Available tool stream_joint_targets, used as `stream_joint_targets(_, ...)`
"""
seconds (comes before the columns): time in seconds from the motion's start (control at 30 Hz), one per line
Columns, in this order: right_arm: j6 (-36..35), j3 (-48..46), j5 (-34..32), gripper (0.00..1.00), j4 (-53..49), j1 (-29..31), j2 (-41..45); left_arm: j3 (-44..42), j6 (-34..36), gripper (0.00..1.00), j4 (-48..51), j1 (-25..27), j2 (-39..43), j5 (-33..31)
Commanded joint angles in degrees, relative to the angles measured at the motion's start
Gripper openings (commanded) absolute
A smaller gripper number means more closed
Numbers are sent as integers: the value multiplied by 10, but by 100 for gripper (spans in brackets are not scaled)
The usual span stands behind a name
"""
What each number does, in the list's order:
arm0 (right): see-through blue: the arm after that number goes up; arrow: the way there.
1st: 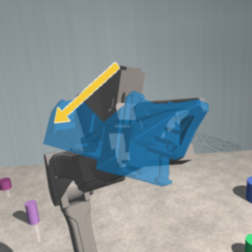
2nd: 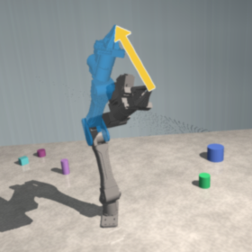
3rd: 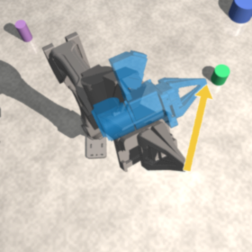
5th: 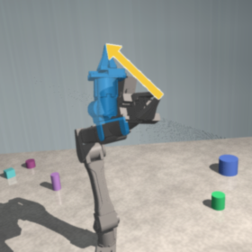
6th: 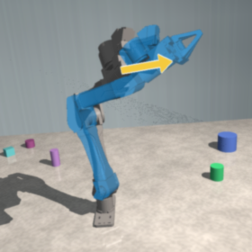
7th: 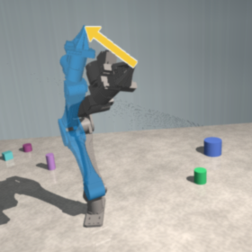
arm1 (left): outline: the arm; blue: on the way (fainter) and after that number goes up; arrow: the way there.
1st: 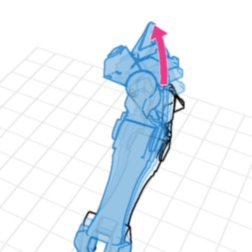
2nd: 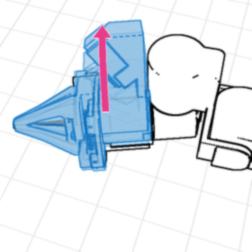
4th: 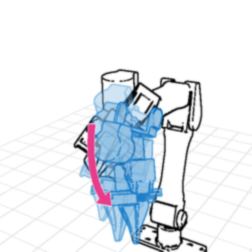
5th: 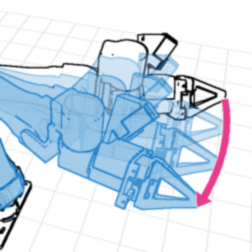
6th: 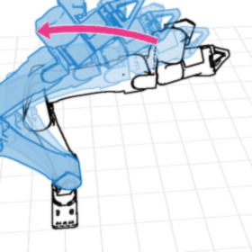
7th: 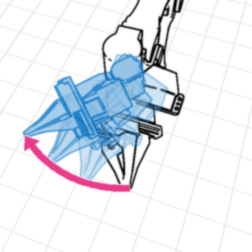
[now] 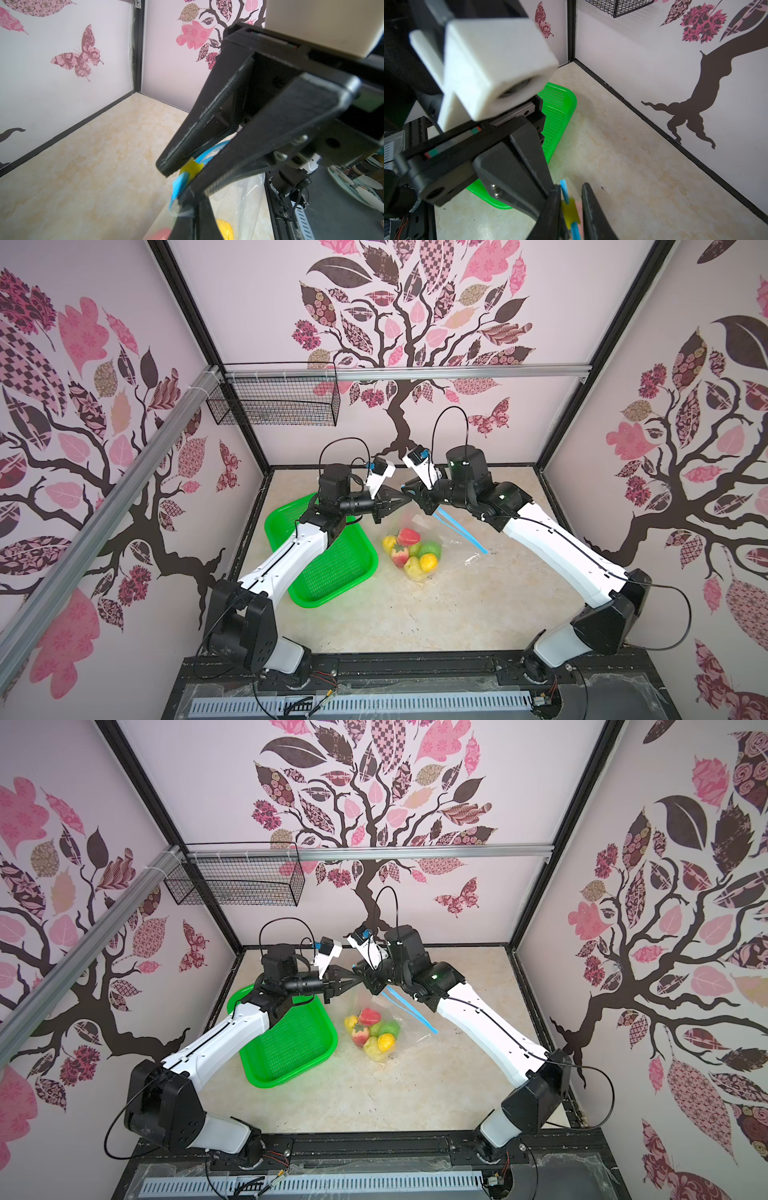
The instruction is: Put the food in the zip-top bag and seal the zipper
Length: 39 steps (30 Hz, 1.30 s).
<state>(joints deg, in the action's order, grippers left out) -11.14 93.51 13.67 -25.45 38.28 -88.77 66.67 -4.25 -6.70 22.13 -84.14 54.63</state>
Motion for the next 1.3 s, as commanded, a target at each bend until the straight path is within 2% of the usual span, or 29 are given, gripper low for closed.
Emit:
stream_joint_targets(0.0,5,-5,4,28,-11,1,10,2,10,0,-6,2,17,-2)
stream_joint_targets(0.13,5,-13,1,32,-6,1,16,3,9,0,-6,2,17,-2)
stream_joint_targets(0.4,4,-12,9,14,-16,1,13,2,9,0,-4,2,18,-6)
stream_joint_targets(0.53,6,-20,12,10,-20,1,20,1,3,0,-3,2,20,-34)
stream_joint_targets(0.8,14,-62,9,9,-7,1,50,0,0,0,-4,2,23,-55)
stream_joint_targets(1.03,16,-80,10,12,-1,1,65,-2,-4,0,-4,2,25,-63)
stream_joint_targets(1.27,20,-77,12,16,4,1,62,0,1,0,-3,6,20,-43)
